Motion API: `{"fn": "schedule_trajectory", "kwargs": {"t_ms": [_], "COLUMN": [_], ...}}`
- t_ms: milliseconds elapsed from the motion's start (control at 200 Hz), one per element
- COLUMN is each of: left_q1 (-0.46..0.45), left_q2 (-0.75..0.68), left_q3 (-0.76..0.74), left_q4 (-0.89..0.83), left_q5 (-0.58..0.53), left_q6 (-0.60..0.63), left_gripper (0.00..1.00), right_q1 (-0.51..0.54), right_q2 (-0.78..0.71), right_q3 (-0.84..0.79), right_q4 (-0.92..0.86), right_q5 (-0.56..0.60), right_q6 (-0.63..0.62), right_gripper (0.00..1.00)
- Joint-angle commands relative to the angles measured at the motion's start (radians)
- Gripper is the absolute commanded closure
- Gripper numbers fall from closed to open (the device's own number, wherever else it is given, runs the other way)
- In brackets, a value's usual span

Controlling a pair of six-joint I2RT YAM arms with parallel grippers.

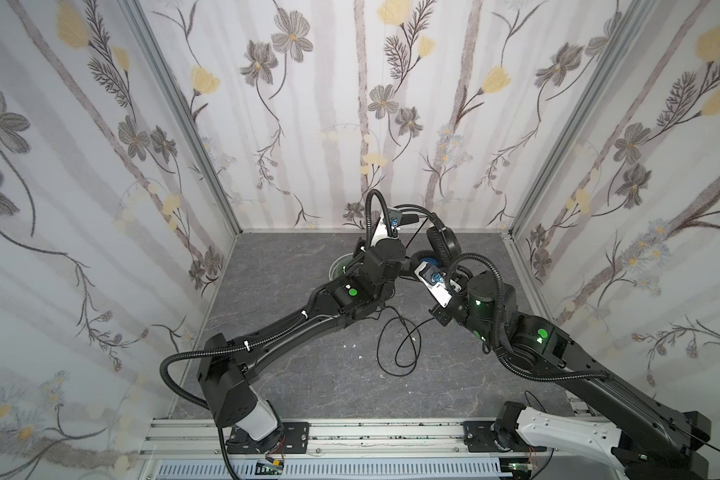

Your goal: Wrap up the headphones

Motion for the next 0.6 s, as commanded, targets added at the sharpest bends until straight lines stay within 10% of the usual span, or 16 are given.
{"fn": "schedule_trajectory", "kwargs": {"t_ms": [0,595], "left_q1": [-0.006,-0.007], "left_q2": [-0.024,-0.075], "left_q3": [-0.015,-0.034], "left_q4": [0.018,-0.219], "left_q5": [-0.05,0.016], "left_q6": [0.114,0.121], "left_gripper": [1.0,1.0], "right_q1": [0.002,0.093], "right_q2": [0.018,0.043], "right_q3": [0.035,0.059], "right_q4": [-0.008,0.014], "right_q5": [0.086,0.404], "right_q6": [-0.092,-0.325], "right_gripper": [1.0,1.0]}}
